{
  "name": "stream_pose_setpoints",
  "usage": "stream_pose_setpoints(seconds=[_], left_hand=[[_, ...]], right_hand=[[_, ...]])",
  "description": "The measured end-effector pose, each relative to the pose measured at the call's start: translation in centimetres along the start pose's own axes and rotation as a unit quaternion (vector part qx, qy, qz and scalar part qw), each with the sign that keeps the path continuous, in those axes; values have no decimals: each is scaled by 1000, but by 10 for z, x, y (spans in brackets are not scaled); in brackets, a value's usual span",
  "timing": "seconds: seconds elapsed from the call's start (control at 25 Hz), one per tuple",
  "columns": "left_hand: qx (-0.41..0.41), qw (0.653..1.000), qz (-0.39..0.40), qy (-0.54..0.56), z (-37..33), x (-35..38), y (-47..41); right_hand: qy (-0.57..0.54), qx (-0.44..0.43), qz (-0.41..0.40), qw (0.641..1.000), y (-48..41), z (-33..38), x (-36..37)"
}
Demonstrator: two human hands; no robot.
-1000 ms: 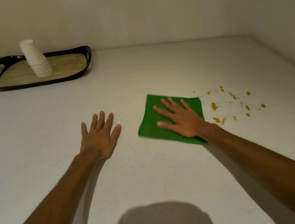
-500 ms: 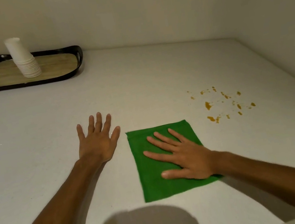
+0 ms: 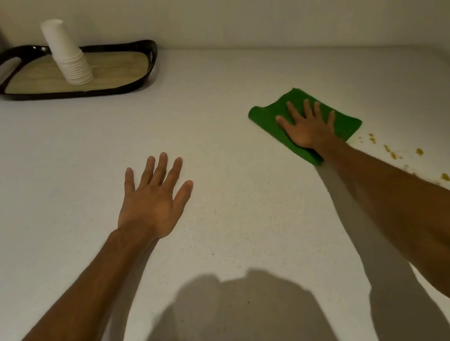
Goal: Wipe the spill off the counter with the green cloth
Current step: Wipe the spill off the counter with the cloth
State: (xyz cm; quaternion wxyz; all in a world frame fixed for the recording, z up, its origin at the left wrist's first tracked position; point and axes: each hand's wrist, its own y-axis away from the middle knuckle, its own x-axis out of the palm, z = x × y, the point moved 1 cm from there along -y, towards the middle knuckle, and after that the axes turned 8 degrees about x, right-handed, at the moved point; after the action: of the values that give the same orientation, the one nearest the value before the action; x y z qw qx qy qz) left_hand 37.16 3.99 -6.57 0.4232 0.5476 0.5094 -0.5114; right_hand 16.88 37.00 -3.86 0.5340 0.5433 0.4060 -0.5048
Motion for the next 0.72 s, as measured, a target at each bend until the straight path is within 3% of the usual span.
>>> stream_pose_setpoints(seconds=[0.08,0.16,0.28,0.36,0.4,0.48,0.6,0.72], left_hand=[[-4,1000,2,0,0,0,1],[-8,1000,3,-1,0,0,2],[-12,1000,-3,-3,-2,2,1],[-9,1000,-6,-1,0,3,1],[-7,1000,-5,1,1,4,1],[-8,1000,-4,3,3,6,0],[-8,1000,-3,-7,6,8,-2],[-5,1000,2,-3,5,6,-1]], right_hand=[[14,-53,3,998,27,15,9],[44,-201,-22,978,87,21,29],[64,-472,-33,879,196,-7,62],[93,-562,-35,821,199,-35,59],[106,-568,-38,815,179,-44,50],[126,-494,-36,860,121,-53,27],[92,-263,-33,960,26,-55,4],[22,-59,-18,998,-10,-40,2]])
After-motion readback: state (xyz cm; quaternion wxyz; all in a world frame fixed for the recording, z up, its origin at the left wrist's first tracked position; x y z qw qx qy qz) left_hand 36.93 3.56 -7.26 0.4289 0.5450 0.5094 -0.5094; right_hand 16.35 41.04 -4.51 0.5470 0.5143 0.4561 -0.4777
